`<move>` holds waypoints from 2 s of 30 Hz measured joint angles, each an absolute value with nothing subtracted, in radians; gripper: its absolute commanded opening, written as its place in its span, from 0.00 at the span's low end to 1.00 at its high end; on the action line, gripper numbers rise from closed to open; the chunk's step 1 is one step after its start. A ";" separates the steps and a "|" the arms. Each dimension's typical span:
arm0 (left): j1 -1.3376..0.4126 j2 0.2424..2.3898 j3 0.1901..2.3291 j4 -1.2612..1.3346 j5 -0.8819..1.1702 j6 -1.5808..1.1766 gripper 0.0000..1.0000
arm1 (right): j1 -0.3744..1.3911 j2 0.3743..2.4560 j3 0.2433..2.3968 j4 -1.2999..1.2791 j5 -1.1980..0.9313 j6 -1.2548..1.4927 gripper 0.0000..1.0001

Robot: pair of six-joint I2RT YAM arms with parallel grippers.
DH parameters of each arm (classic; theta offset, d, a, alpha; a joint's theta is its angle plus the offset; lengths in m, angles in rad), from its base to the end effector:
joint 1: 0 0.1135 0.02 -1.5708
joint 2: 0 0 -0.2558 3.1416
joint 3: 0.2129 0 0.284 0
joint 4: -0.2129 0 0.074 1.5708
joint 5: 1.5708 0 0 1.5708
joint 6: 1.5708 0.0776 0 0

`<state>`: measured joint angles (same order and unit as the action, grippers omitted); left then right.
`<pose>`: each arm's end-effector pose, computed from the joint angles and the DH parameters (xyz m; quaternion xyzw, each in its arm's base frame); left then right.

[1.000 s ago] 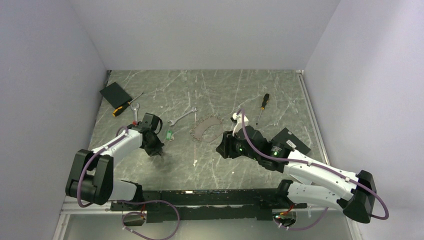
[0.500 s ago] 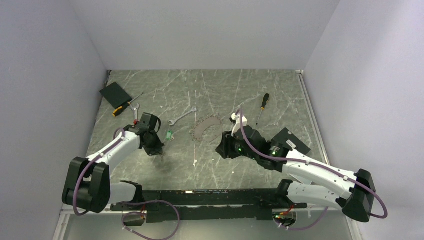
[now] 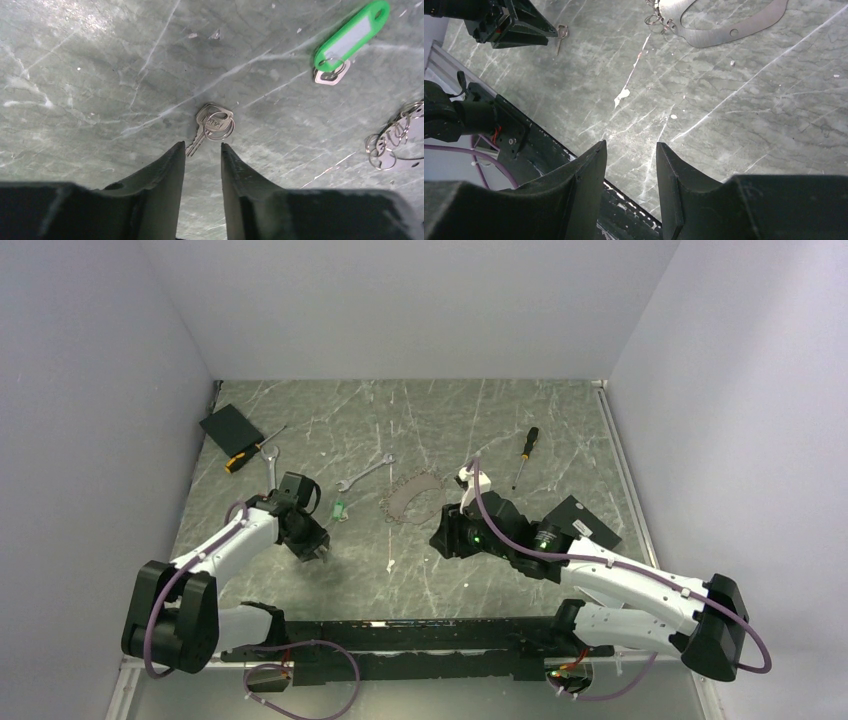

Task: Put the keys on the keyring

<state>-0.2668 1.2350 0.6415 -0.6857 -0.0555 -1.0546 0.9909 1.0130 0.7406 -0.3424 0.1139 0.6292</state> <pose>0.2355 -0.0599 0.1044 -0.3833 0.9117 -0.0674 0.1315 0.1671 0.2390 0.2265 -0.1337 0.8767 0.2978 0.3532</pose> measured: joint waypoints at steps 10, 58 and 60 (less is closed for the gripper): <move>-0.267 1.268 0.641 -0.671 -0.103 -1.112 0.28 | 0.991 0.991 0.730 -0.342 0.115 0.628 0.44; -0.270 1.084 0.654 -0.669 0.158 -0.919 0.00 | 0.991 0.961 0.708 -0.342 0.116 0.605 0.45; -0.270 1.068 0.675 -0.678 0.188 -0.920 0.00 | 0.991 0.961 0.708 -0.334 0.093 0.598 0.50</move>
